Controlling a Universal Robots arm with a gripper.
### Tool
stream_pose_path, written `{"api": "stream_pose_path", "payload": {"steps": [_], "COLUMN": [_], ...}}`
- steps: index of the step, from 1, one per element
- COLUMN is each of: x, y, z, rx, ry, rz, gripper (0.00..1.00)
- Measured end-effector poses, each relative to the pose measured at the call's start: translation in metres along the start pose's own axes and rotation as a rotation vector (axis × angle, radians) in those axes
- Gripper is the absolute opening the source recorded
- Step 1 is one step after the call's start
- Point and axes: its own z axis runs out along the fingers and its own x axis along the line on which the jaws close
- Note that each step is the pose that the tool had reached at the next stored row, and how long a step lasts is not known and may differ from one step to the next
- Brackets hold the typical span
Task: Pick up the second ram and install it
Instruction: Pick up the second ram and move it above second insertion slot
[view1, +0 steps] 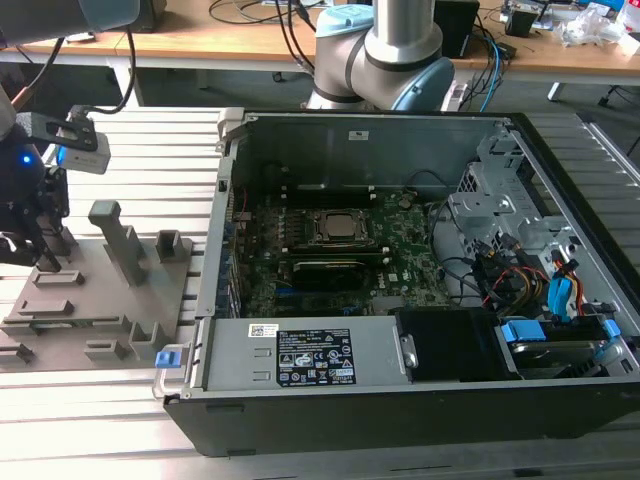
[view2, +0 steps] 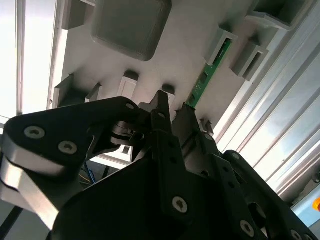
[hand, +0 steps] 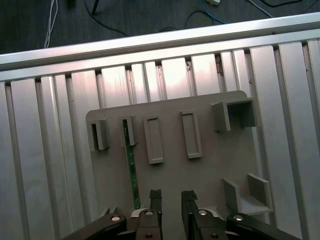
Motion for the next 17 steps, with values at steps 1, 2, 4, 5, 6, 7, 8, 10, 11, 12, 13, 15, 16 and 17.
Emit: {"api": "stream_pose_path", "payload": {"steps": [1, 2, 4, 5, 6, 7, 8, 10, 11, 12, 13, 15, 16, 17], "x": [0.0001, 0.0002, 0.0004, 0.0005, 0.0005, 0.0006, 0.0007, 0.0007, 0.001, 0.0012, 0.0013, 0.0028, 0.0046, 0.0076], "y": [-0.0001, -0.0001, -0.0002, -0.0003, -0.0003, -0.0004, -0.0004, -0.0005, -0.0008, -0.001, -0.001, -0.0014, -0.0016, -0.002], "z": [0.0011, 0.0021, 0.0044, 0.0051, 0.0058, 0.0069, 0.0081, 0.0095, 0.0156, 0.0202, 0.021, 0.0225, 0.0229, 0.0234], "rx": [0.0, 0.0, 0.0, 0.0001, 0.0, 0.0, 0.0, 0.0, 0.0, 0.0, 0.0, 0.0001, 0.0, 0.0], "ry": [0.0, 0.0, 0.0, 0.0, 0.0, 0.0001, 0.0, 0.0, 0.0, 0.0, 0.0, 0.0, 0.0, 0.0], "rz": [0.0, 0.0, 0.0, 0.0, 0.0, 0.0, 0.0, 0.0, 0.0, 0.0, 0.0, 0.0, 0.0, 0.0], "gripper": [0.3, 0.3, 0.3, 0.3, 0.3, 0.3, 0.3, 0.3, 0.3, 0.3, 0.3, 0.3, 0.3, 0.3]}}
